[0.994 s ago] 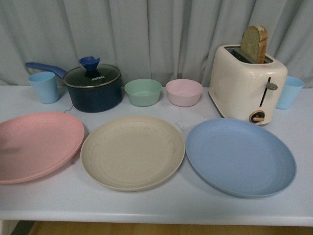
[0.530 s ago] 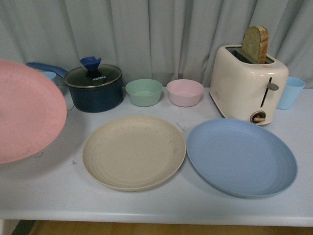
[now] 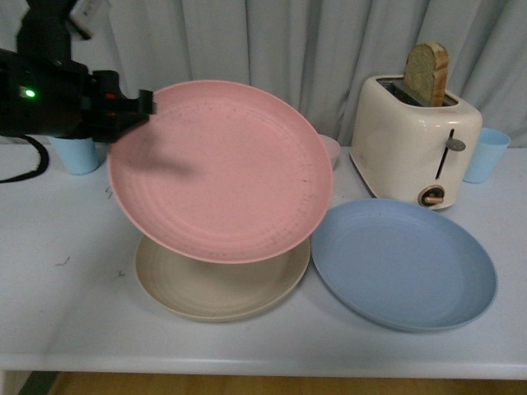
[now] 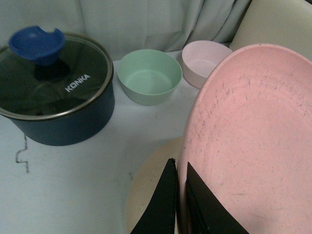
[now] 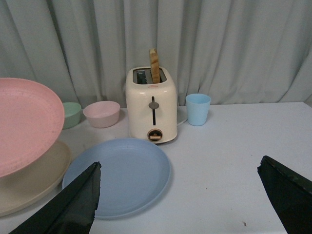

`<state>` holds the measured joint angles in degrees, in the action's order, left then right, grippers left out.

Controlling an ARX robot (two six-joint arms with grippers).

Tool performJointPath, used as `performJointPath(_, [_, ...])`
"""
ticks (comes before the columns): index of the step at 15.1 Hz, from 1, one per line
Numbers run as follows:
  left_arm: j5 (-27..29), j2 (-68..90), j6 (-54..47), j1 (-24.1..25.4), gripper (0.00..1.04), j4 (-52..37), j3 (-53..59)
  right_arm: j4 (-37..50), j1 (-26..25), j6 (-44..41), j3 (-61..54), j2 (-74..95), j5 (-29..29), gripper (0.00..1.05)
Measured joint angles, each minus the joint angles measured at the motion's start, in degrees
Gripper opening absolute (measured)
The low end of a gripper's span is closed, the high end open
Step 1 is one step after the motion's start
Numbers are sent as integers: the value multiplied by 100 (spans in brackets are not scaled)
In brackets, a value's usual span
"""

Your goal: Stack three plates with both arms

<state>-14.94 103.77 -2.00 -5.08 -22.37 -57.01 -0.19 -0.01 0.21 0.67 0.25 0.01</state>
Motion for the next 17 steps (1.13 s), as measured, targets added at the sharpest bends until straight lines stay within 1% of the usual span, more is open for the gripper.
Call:
performJointPath(2, [199,337,225,-107,3,-31,-173,-2,0,0,0,0,0,98])
performJointPath(4, [323,638,367,-31,3,-72,-326,-2,0,0,0,0,0,98])
performJointPath(8, [293,870,612,114,3,-175,-262,-2,0,0,0,0,0,98])
performJointPath(14, [317,1252,634,-4,3,-404,-59,-2,0,0,0,0,0,98])
performJointPath(17, [402,1473,647,39,3,-466,-59,-2,0,0,0,0,0,98])
